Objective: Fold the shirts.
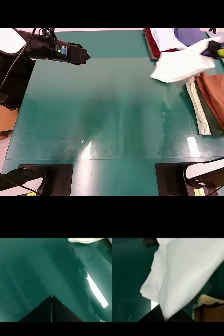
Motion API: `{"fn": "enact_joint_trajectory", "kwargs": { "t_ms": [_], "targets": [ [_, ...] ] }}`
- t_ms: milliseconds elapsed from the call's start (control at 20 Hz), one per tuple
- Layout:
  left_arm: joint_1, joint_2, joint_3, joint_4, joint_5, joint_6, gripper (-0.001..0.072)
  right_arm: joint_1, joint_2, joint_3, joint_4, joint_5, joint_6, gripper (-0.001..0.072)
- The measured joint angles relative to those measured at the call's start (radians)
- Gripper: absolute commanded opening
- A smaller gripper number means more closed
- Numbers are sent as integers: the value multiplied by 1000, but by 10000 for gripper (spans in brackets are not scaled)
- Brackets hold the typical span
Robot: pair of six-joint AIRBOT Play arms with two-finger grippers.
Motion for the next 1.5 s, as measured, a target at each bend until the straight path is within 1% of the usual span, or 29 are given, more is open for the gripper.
{"fn": "enact_joint_trajectory", "kwargs": {
  "t_ms": [150,250,450,600,900,1100,1250,1500],
  "targets": [
    [-1,0,0,-2,26,-15,19,-113,9,3,56,-46,1,15],
    [-1,0,0,-3,41,-21,19,-153,11,19,95,-73,1,15],
    [-2,0,0,-3,53,-24,19,-188,30,80,128,-112,0,15],
    [-2,0,0,-3,56,-26,19,-199,85,61,135,-158,-2,15],
    [-2,0,0,-3,58,-26,19,-233,244,-68,135,-207,-24,15],
    [-2,0,0,-3,51,-24,19,-290,356,-181,136,-208,-31,15],
    [-2,0,0,-3,47,-19,20,-343,435,-285,122,-175,-46,15],
    [-2,0,0,-3,41,0,20,-406,562,-504,-56,-76,-61,18]
  ]
}}
